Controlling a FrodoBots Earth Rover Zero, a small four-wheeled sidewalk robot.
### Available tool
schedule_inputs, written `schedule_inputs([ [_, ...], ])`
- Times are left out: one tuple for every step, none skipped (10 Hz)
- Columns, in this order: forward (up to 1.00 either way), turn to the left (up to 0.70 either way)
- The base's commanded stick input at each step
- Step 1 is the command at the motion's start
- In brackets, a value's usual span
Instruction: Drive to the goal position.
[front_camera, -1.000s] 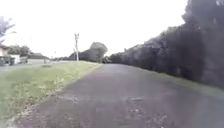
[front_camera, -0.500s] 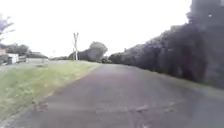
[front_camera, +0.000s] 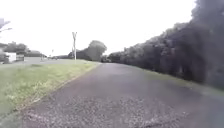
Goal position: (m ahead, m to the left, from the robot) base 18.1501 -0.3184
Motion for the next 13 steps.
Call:
schedule_inputs([
  [0.7,0.0],
  [0.7,-0.22],
  [0.7,-0.33],
  [0.7,-0.27],
  [0.7,-0.22],
  [0.7,-0.12],
  [0.7,0.0],
  [0.7,0.0],
  [0.7,0.0],
  [0.7,0.0],
  [0.7,0.0],
  [0.7,0.0],
  [0.7,0.0],
])
